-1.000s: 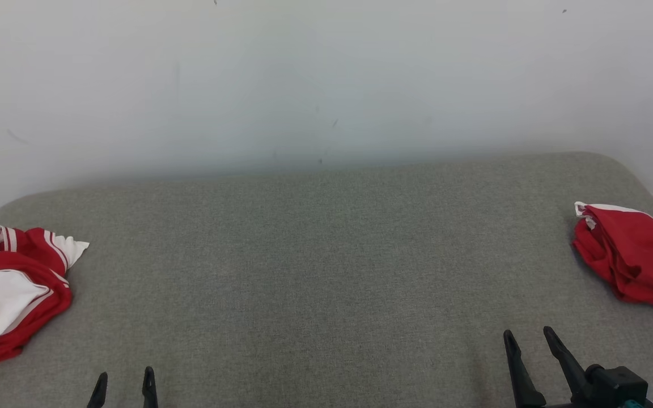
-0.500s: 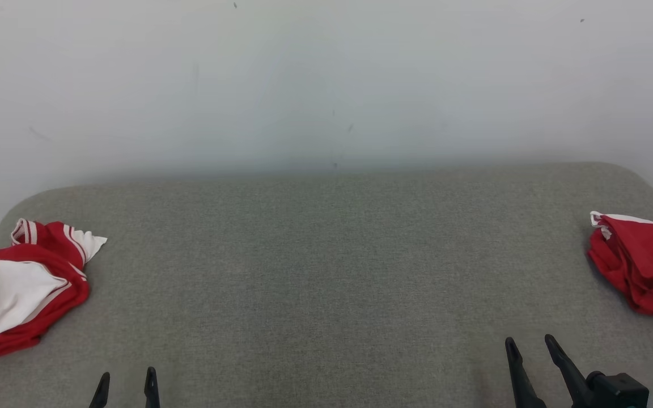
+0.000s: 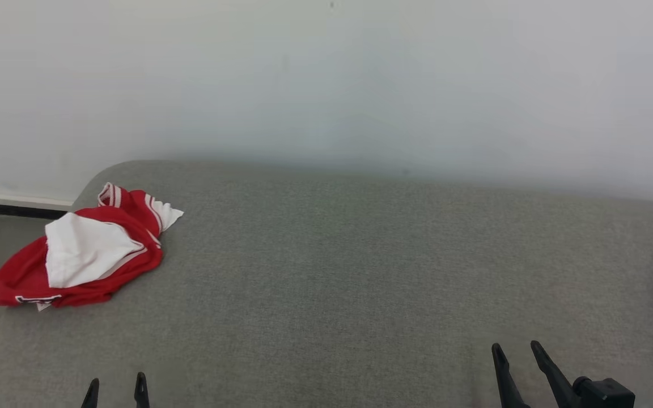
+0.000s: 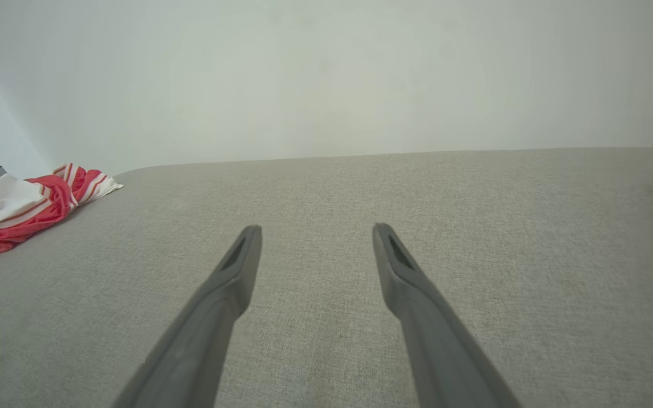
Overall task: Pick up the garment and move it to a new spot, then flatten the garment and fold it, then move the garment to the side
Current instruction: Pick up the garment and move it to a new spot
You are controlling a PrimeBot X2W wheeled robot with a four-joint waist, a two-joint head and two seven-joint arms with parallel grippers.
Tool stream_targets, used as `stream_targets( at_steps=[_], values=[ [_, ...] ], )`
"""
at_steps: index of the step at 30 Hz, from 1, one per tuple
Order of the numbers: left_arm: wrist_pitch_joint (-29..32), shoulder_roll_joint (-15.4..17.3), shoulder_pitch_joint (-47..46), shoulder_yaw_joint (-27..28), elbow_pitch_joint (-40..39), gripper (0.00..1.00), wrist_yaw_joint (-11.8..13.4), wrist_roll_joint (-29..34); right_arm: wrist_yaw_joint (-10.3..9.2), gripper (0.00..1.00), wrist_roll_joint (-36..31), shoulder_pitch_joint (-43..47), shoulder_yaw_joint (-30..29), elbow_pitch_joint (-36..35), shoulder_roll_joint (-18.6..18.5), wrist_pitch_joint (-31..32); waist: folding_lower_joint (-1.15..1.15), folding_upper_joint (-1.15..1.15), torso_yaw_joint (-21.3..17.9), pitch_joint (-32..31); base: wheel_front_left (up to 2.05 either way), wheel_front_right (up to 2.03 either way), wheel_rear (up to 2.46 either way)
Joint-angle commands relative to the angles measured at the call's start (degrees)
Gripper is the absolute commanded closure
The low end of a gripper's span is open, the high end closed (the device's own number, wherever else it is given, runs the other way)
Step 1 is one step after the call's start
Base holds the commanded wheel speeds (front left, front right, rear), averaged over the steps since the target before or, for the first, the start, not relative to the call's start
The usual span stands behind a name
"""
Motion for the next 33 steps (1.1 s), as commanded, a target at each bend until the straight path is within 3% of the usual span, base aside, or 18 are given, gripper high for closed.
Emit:
stream_targets(
  at_steps=[1,19,33],
  values=[
    [-0.18,0.06,0.57,0.22,-0.15,0.0,-0.18,0.43,-0.13,0.0,0.43,0.41,0.02,0.12,0.38,-0.38,0.0,0.0,3.93,-0.48,0.0,0.0,0.0],
    [-0.18,0.15,2.34,1.65,-0.21,0.0,-0.27,1.0,-0.13,0.0,-2.56,0.52,2.43,2.19,0.56,-0.7,0.0,0.0,15.63,-0.79,0.0,0.0,0.0],
    [-0.18,-0.01,2.9,2.68,-0.89,0.0,-0.28,0.38,-0.13,0.0,-2.17,-1.42,4.86,2.79,-0.26,-0.26,0.0,0.0,17.99,0.68,0.0,0.0,0.0]
  ],
)
